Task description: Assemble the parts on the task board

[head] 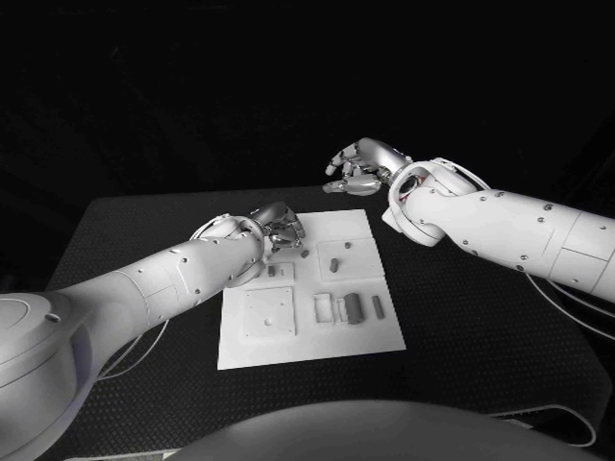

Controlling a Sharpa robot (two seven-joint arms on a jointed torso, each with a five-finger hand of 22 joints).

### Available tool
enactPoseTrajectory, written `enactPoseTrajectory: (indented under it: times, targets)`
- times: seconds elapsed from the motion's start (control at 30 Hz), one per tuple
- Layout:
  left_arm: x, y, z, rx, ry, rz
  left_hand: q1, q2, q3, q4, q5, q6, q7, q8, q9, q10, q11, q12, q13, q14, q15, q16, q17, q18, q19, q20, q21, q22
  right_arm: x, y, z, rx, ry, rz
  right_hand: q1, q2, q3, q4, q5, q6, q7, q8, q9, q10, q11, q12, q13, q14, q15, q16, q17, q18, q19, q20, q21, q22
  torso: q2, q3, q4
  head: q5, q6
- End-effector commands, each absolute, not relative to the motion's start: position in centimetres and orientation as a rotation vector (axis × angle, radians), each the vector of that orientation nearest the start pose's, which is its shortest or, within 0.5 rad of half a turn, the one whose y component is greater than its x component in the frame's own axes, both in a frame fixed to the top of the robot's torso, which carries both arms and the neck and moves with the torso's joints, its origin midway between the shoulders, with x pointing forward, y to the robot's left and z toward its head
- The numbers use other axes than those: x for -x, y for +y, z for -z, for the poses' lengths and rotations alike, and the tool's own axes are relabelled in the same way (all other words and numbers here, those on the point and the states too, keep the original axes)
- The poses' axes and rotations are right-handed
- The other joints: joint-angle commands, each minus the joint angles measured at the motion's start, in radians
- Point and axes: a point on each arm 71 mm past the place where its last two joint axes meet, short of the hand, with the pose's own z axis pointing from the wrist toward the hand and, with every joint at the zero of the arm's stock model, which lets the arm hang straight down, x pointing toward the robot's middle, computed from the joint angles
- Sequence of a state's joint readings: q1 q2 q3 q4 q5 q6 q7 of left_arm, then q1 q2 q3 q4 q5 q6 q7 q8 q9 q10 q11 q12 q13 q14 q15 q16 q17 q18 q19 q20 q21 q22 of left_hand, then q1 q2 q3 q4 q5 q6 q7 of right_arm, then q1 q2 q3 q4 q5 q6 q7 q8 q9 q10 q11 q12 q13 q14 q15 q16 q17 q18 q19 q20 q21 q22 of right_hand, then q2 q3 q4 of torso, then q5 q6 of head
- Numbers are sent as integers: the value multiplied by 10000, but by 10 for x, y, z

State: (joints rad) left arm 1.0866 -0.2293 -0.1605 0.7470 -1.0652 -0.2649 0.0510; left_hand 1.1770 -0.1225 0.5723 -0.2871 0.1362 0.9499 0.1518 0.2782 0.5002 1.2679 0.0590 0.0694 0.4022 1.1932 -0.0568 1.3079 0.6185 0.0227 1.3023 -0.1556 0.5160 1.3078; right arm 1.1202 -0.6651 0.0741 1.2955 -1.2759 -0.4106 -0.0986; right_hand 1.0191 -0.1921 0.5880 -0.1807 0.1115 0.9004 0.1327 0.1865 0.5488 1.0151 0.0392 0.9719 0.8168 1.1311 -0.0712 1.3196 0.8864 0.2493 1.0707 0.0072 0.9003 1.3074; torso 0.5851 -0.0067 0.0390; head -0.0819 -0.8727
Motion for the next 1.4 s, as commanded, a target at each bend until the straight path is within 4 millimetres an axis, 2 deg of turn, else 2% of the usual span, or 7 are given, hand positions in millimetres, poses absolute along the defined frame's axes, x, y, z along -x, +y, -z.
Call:
enactPoseTrajectory:
  times: [0.03, 0.3, 0.63, 0.77, 0.93, 1.13, 1.4]
  targets:
    - [-544, 89, 311, -657, 18804, 6871, -45, -20, -98, -26, -23, -112, 24, -46, -13, -265, 12, -68, -39, -143, 35, -69, -30, 940, -148, 3, -87, 168, -527, -182, 197, -1584, 16132, -7235, -25, 109, -8, -32, 13, -135, 192, 64, -12, -49, -2, 62, -15, 18, 22, 7, -15, 125, 25, -31, -31, 106, 6, 8, -5, 21, 1]
    - [-545, 86, 315, -1678, 18961, 5582, -724, -259, -871, 58, -241, -148, 52, -8, 12, -762, 205, -21, -132, -542, 232, -150, -74, 974, -480, 221, -297, 152, -527, -181, 197, -1571, 16167, -7240, -24, 116, -8, -35, 13, -134, 192, 66, -13, -49, -2, 63, -16, 18, 21, 7, -16, 125, 25, -31, -31, 106, 12, 15, -20, 17, 1]
    - [-543, 75, 320, -2478, 19900, 4513, -1870, -432, -1772, 285, -788, -19, -49, 71, 33, -206, -57, 417, 296, -610, -13, -7, -55, 991, -427, 108, -448, 106, -528, -178, 198, -1557, 16173, -7277, -30, 119, -12, -34, 11, -134, 193, 67, -14, -50, -2, 64, -18, 17, 22, 6, -16, 125, 25, -29, -31, 107, 28, 31, -63, -37, 1]
    - [-543, 74, 320, -2495, 20078, 4369, -2204, -437, -1884, 519, -796, 46, -134, 82, 24, -105, -241, 1298, 982, -519, -193, 239, 75, 959, -251, -21, -427, 135, -528, -177, 198, -1551, 16173, -7293, -33, 120, -14, -33, 10, -135, 193, 68, -15, -50, -2, 64, -19, 17, 22, 7, -16, 125, 24, -29, -31, 107, 29, 31, -51, -76, 1]
    - [-543, 72, 320, -2620, 20194, 4092, -2320, -344, -1848, 735, -776, 188, -300, 74, -2, -1032, -423, 3784, 2961, -484, -367, 582, 359, 825, -35, -255, -324, 211, -528, -178, 198, -1549, 16174, -7293, -36, 120, -16, -33, 10, -135, 193, 68, -15, -51, -1, 65, -19, 17, 22, 7, -17, 125, 24, -28, -31, 107, 23, 31, -44, -113, 1]
    - [-545, 70, 319, -2692, 20236, 3692, -1733, -187, -1216, 799, -754, 315, -386, 73, -12, -1432, -562, 5452, 3977, -279, -497, 934, 568, 750, 187, -418, -65, 236, -528, -177, 197, -1543, 16168, -7314, -40, 120, -19, -32, 9, -135, 193, 69, -16, -51, -1, 66, -20, 17, 22, 7, -17, 125, 24, -27, -31, 107, 27, 23, -35, -137, 1]
    - [-549, 71, 318, -2487, 20061, 3388, -1588, -97, -1045, 792, -720, 295, -412, 20, -30, -1555, -605, 6150, 4185, -123, -553, 1125, 666, 742, 330, -518, 159, 239, -527, -173, 197, -1513, 16162, -7388, -43, 121, -21, -32, 9, -136, 193, 71, -17, -50, -1, 67, -21, 18, 23, 8, -17, 125, 24, -27, -31, 108, 36, 17, -56, -150, 1]
